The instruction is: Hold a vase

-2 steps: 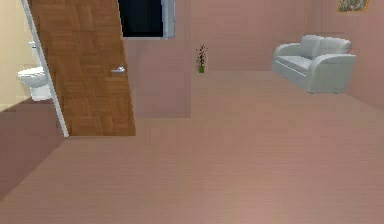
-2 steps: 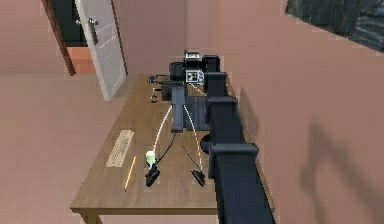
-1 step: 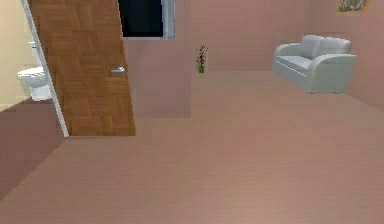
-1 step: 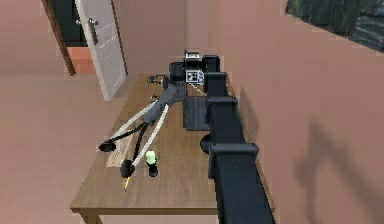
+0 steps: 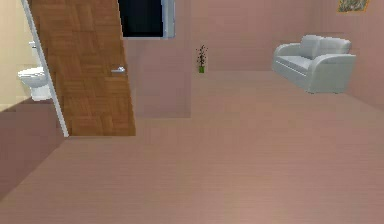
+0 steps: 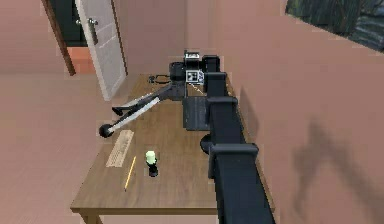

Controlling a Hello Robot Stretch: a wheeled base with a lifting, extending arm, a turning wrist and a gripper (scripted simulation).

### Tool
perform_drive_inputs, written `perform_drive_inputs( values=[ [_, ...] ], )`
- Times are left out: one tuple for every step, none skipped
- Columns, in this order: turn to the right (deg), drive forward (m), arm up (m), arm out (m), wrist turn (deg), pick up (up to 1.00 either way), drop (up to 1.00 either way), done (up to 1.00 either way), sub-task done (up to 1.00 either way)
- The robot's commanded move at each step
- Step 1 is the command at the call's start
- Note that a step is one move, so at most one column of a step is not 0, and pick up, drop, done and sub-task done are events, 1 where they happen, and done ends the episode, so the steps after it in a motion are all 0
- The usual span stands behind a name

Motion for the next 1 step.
perform_drive_inputs(
  values=[
    [0.0, 0.0, 0.0, 0.0, 45.0, 0.0, 0.0, 0.0, 0.0]
  ],
)
